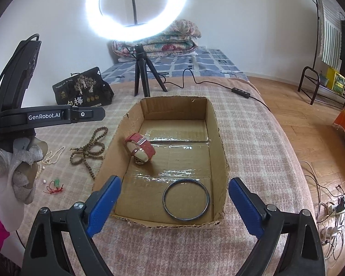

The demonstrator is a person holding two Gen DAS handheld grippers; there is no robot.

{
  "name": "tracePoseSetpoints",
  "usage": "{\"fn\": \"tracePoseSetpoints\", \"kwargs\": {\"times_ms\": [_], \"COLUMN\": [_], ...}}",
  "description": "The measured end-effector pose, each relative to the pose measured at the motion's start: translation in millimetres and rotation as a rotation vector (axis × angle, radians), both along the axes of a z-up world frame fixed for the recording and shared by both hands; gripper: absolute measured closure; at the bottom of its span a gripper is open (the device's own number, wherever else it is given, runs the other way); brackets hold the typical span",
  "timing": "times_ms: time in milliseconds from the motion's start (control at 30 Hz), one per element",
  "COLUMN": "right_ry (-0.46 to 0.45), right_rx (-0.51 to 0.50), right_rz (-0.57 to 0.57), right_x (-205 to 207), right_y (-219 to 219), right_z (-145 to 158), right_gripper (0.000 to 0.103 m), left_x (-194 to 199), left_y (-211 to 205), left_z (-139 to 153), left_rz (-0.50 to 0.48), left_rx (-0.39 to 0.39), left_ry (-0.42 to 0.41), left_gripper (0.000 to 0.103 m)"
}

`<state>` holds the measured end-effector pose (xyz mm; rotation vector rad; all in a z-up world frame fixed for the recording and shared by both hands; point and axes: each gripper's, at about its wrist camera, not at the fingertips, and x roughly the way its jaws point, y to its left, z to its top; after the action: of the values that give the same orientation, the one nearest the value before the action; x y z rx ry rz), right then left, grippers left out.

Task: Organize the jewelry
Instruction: 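Lower the watch into the box with the left tool while the right tool releases the bangle there, then move the left tool to the cream bead bracelet while the right tool approaches the brown prayer beads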

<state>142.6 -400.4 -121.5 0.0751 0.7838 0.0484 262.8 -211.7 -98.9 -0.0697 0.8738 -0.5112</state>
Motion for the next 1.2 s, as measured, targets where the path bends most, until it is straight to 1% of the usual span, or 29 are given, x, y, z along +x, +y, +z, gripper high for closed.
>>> {"fn": "tracePoseSetpoints", "kwargs": {"times_ms": [167, 367, 567, 733, 967, 1200], "right_ry": [-0.019, -0.044, -0.068, -0.085, -0.092, -0.082], "right_rx": [-0.013, -0.024, -0.027, -0.035, -0.038, -0.039], "right_rz": [0.008, 0.020, 0.038, 0.063, 0.115, 0.172], "right_x": [-10.2, -23.2, -34.4, -41.4, -42.2, -31.0], "right_y": [7.5, 18.5, 30.7, 45.1, 70.8, 100.5], "right_z": [15.0, 32.1, 48.2, 58.4, 65.1, 63.8], "right_gripper": [0.007, 0.007, 0.007, 0.007, 0.007, 0.007], "left_x": [-11.6, -25.4, -43.6, -58.6, -78.3, -89.0], "left_y": [15.9, 47.5, 88.5, 132.2, 194.2, 255.9], "left_z": [15.3, 35.1, 52.6, 61.9, 62.5, 45.3], "left_rz": [0.018, 0.059, 0.115, 0.173, 0.242, 0.320], "left_rx": [-0.006, -0.011, 0.007, 0.010, 0.024, 0.031], "left_ry": [-0.028, -0.060, -0.101, -0.131, -0.132, -0.082], "left_gripper": [0.061, 0.061, 0.061, 0.061, 0.061, 0.061]}}
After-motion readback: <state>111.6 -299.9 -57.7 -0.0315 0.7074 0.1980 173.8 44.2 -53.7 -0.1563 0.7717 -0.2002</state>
